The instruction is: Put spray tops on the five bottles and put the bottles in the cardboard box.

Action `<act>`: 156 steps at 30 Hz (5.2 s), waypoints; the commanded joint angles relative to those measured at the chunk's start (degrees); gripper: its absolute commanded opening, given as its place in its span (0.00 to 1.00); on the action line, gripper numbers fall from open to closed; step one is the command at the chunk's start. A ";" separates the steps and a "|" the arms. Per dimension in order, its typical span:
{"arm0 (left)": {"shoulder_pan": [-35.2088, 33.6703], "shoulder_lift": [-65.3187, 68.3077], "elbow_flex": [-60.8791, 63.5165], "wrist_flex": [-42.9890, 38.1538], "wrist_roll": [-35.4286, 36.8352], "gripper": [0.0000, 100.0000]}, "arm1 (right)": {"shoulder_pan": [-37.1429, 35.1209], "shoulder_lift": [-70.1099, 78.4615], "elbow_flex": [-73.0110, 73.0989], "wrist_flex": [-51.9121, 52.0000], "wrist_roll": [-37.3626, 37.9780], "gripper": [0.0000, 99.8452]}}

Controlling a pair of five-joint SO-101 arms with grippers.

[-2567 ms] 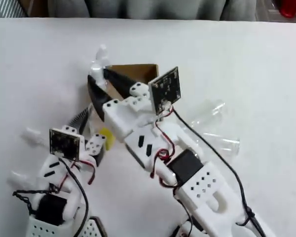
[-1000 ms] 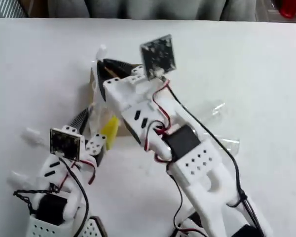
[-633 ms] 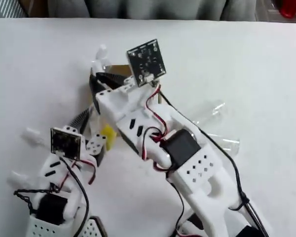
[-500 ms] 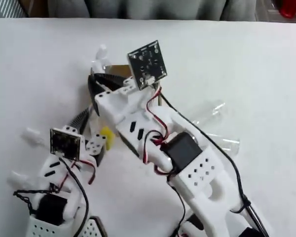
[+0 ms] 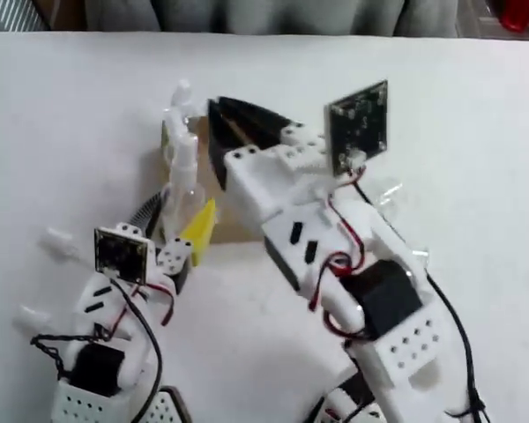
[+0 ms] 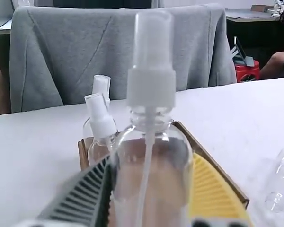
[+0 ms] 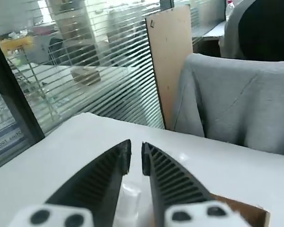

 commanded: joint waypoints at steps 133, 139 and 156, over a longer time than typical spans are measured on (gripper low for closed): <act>-7.60 39.16 -8.35 -23.21 1.67 0.02 | -12.62 -5.32 50.29 -21.67 15.91 0.02; -6.20 39.25 -10.64 -20.40 1.85 0.02 | -12.62 -5.32 50.29 -21.67 15.82 0.02; -8.48 58.42 -19.08 -26.02 1.93 0.02 | -12.62 -5.32 50.37 -21.67 15.82 0.02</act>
